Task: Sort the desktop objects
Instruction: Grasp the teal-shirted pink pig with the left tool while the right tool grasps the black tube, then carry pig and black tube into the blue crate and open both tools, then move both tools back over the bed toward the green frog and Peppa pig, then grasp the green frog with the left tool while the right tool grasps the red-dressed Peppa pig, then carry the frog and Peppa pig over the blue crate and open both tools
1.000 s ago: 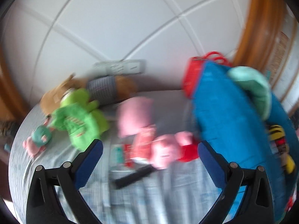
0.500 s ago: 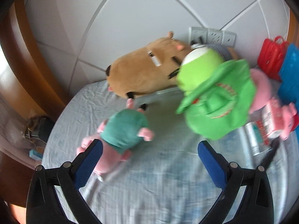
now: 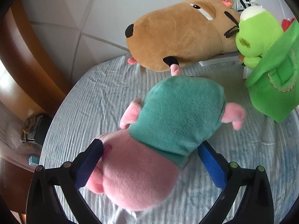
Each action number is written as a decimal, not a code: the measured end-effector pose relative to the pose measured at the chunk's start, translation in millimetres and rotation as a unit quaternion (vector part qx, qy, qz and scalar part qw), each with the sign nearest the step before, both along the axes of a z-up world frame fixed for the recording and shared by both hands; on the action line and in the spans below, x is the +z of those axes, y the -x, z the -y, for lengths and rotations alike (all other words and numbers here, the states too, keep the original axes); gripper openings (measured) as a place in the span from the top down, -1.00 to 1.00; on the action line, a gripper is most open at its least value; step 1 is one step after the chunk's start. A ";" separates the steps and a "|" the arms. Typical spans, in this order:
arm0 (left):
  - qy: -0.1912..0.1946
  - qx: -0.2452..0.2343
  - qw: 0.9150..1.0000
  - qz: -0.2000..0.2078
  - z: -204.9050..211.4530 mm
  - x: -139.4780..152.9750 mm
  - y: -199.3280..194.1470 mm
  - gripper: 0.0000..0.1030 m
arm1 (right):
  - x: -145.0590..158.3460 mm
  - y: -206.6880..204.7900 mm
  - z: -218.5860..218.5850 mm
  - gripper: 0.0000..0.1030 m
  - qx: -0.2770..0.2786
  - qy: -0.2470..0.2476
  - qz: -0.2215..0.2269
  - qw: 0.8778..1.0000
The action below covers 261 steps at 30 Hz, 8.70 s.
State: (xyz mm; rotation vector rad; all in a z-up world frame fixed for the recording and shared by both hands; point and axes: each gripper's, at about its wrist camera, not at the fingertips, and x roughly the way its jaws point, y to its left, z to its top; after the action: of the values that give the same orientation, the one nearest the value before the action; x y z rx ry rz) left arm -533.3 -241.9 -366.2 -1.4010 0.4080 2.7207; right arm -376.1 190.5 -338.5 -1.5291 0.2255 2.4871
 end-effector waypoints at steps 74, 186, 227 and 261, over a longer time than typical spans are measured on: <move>-0.153 -0.239 0.955 -0.091 -578.8 408.1 -269.5 -0.28 | 335.1 -279.3 -341.7 0.28 0.078 -0.018 -0.195 0.978; -0.172 0.081 0.981 -0.030 -141.3 148.4 -82.7 -0.02 | 0.8 41.3 -81.9 -0.99 0.245 -0.276 0.070 0.927; -0.148 0.088 0.983 -0.068 -77.8 236.8 -216.7 -0.07 | 105.4 -40.0 -103.4 0.87 0.169 -0.007 -0.016 0.985; -0.198 -0.129 0.959 -0.158 -409.1 429.6 -305.2 -0.07 | 374.0 -303.6 -327.0 0.87 0.074 -0.039 -0.263 0.961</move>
State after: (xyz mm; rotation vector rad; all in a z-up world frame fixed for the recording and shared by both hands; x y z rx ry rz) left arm -228.1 167.1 63.4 -0.7593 0.0401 2.6133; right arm -72.5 517.5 35.5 -0.8539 0.0930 2.9385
